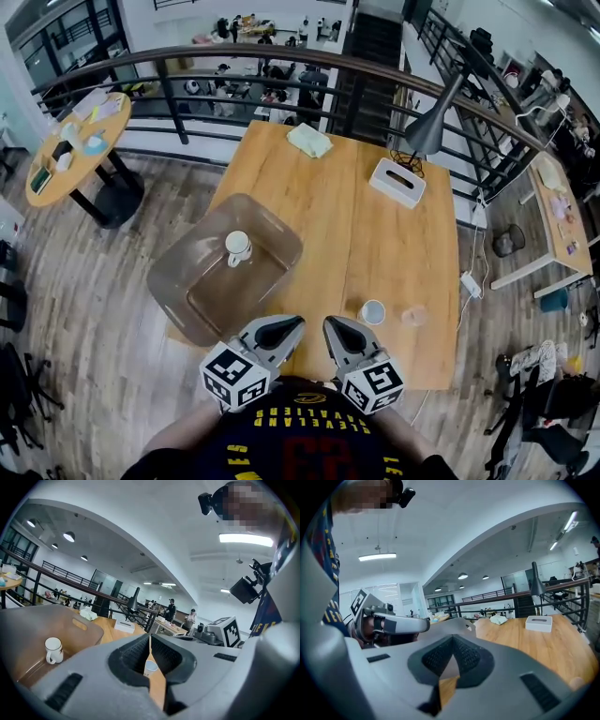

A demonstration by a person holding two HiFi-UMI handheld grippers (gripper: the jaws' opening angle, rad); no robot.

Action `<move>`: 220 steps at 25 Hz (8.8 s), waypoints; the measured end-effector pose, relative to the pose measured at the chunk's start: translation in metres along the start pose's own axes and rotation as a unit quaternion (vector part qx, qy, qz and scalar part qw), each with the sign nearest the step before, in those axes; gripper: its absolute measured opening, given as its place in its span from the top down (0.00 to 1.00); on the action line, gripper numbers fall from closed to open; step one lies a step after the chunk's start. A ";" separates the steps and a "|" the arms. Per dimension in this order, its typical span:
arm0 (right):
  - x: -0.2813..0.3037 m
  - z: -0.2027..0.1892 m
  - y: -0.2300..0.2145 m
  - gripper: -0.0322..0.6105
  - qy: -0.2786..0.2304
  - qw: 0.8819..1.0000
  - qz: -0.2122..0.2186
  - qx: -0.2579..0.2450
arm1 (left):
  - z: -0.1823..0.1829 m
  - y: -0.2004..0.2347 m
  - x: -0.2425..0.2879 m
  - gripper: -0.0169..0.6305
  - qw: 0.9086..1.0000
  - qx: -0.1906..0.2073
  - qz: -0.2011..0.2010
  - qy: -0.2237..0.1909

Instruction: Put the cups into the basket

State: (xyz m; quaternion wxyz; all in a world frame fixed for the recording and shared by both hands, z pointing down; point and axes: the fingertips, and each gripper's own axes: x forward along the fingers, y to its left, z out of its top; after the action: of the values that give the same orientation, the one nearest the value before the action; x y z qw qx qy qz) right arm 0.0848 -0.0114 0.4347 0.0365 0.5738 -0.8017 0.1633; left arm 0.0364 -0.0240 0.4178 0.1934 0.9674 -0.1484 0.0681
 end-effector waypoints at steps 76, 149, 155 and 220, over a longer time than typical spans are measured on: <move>-0.103 -0.142 -0.156 0.60 0.200 0.958 -0.204 -0.018 | -0.213 -0.014 0.170 0.60 0.937 0.165 -0.166 0.260; -0.017 -0.141 -0.118 0.56 0.220 0.966 -0.030 -0.132 | -0.160 -0.004 0.102 0.62 0.967 0.067 -0.138 0.203; -0.013 -0.114 -0.097 0.56 0.206 0.966 -0.034 -0.149 | -0.124 -0.013 0.068 0.62 0.972 0.066 -0.158 0.158; 0.204 0.064 0.112 0.56 0.065 0.876 0.330 -0.345 | 0.011 0.150 -0.189 0.62 0.956 0.039 0.292 0.003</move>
State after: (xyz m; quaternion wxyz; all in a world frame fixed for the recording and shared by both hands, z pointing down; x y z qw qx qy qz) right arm -0.0805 -0.1839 0.3996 0.2285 0.2155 -0.9457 -0.0840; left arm -0.1890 -0.1109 0.4252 0.1277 0.8884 -0.4211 0.1307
